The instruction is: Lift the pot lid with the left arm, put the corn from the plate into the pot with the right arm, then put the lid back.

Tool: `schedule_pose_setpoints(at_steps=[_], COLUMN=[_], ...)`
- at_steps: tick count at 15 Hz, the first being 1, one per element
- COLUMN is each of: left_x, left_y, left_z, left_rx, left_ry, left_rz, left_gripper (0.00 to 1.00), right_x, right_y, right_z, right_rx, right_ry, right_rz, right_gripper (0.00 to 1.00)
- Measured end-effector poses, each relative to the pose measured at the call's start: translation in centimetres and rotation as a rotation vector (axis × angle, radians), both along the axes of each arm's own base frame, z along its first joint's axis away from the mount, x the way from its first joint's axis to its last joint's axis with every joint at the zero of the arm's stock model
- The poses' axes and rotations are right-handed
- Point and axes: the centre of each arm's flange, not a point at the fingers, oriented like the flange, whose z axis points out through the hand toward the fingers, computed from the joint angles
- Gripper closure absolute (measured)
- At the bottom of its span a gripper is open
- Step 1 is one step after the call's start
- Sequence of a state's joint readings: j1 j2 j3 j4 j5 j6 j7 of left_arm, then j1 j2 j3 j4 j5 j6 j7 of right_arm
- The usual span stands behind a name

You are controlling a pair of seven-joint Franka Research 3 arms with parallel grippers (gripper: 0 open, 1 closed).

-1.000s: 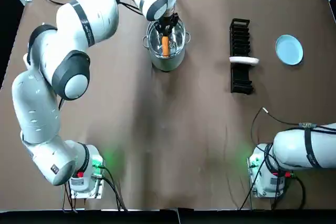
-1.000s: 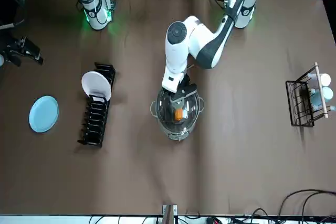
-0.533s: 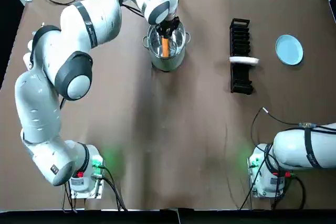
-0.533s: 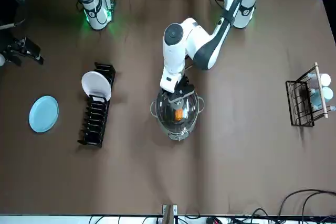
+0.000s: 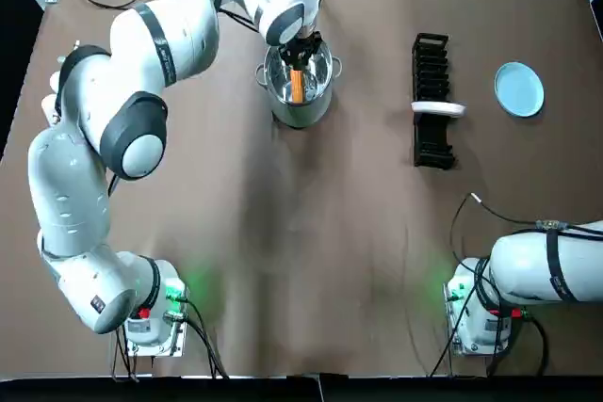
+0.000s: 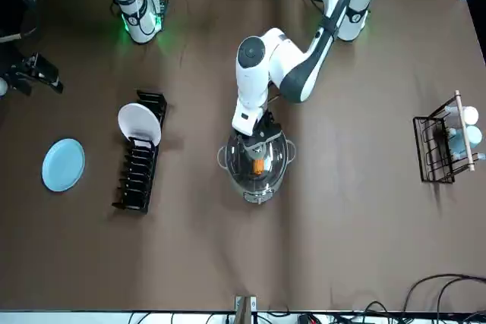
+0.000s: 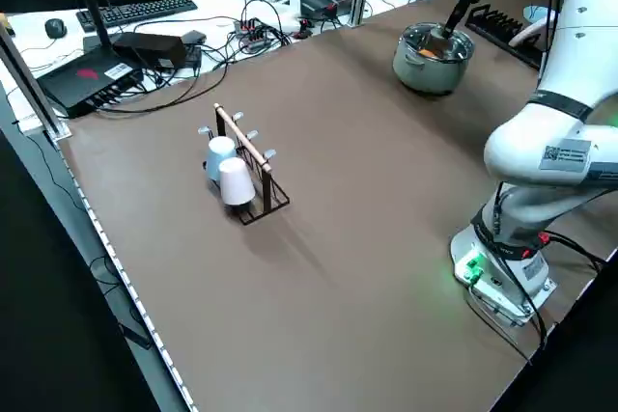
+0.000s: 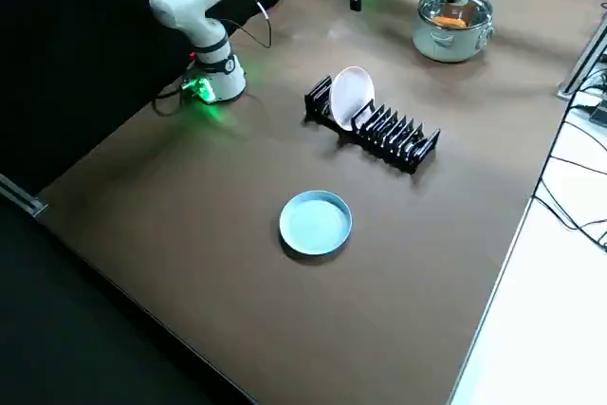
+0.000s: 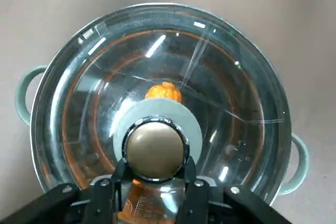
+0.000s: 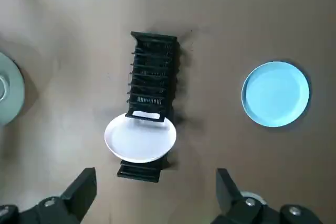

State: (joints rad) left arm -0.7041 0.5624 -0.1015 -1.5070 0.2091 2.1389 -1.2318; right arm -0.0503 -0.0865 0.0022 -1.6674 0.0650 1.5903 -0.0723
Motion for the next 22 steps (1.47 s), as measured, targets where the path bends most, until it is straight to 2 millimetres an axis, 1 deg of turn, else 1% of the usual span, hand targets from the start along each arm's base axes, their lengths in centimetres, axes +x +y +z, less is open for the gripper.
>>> schedule_pose_setpoints(at_steps=[2,3,4,7,9,10,12,13,14,17,19,20,22], left_x=[0.0,0.0,0.0,0.5,0.8,1.0,1.5,1.9,2.6,4.6,5.0,5.2,5.5], left_y=[0.0,0.0,0.0,0.2,0.4,0.6,1.7,2.8,4.3,9.6,13.2,16.5,19.6], left_z=[0.0,0.0,0.0,0.6,1.7,2.5,4.8,6.2,7.8,13.4,16.2,18.1,19.2], left_rx=[0.003,0.013,0.029,0.048,0.039,0.033,0.035,0.048,0.060,0.054,0.062,0.064,0.082], left_ry=[-0.003,-0.013,-0.032,-0.067,-0.080,-0.090,-0.101,-0.099,-0.098,-0.093,-0.037,0.026,0.081], left_rz=[-0.003,-0.012,-0.026,-0.042,-0.036,-0.030,-0.014,-0.016,-0.020,-0.034,-0.085,-0.157,-0.234], left_gripper=[0.58,0.56,0.48,0.22,0.04,0.00,0.00,0.00,0.00,0.00,0.00,0.00,0.00], right_x=[0.0,-0.1,-0.1,-0.5,-0.8,-1.0,-1.4,-1.7,-1.8,-2.0,-2.0,-2.0,-1.9], right_y=[0.1,0.0,0.0,0.2,0.3,0.4,0.3,0.3,0.4,0.4,0.4,0.5,0.7], right_z=[0.0,0.2,0.3,0.5,0.7,0.8,1.0,1.1,1.2,1.2,1.2,1.2,1.2], right_rx=[0.000,0.000,0.000,0.000,0.000,0.001,0.001,0.001,0.002,0.002,0.002,0.001,0.001], right_ry=[0.002,-0.001,-0.002,0.006,0.018,0.026,0.037,0.043,0.047,0.053,0.053,0.053,0.052], right_rz=[0.001,0.001,-0.001,0.004,0.007,0.008,0.008,0.009,0.010,0.011,0.011,0.013,0.016], right_gripper=[0.00,0.00,0.00,0.00,0.00,0.00,0.00,0.00,0.00,0.00,0.00,0.00,0.00])
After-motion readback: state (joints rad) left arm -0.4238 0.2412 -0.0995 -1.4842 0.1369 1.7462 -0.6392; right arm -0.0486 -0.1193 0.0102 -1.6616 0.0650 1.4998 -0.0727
